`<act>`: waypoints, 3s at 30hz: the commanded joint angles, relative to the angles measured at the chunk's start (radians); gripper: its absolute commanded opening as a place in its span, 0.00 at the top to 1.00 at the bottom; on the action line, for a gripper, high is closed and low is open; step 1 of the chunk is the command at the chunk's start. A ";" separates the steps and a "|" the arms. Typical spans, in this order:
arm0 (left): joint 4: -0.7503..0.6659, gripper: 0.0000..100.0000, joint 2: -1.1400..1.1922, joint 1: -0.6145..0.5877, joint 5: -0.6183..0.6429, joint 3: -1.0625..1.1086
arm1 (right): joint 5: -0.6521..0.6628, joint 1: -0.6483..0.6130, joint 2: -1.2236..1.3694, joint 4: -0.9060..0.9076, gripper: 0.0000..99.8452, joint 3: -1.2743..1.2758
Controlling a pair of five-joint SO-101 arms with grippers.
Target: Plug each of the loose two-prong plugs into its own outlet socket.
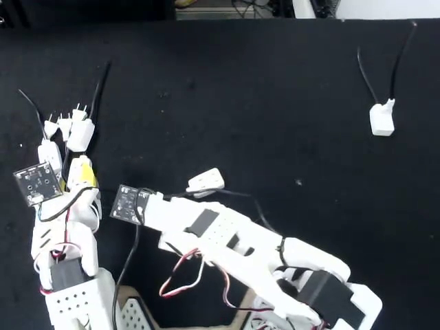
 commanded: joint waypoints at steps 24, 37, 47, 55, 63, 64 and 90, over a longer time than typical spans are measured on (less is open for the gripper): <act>-0.014 0.82 -0.006 -0.013 0.005 -0.018 | -0.020 0.081 0.108 0.198 0.95 -0.148; -0.014 0.82 -0.006 -0.013 0.005 -0.018 | -0.020 0.081 -0.012 0.235 0.99 -0.110; -0.014 0.82 -0.006 -0.013 0.005 -0.018 | 0.011 0.086 0.059 0.242 0.98 -0.128; -0.012 0.82 -0.006 -0.013 0.005 -0.018 | 0.063 0.086 0.124 0.341 0.98 -0.197; -0.012 0.82 -0.006 -0.013 0.005 -0.018 | 0.115 0.084 0.124 0.342 0.90 -0.193; -0.012 0.82 -0.006 -0.013 0.005 -0.018 | 0.135 0.084 0.124 0.345 0.92 -0.189; -0.005 0.82 -0.006 0.073 0.005 -0.004 | 0.021 0.080 -0.325 0.026 0.99 0.140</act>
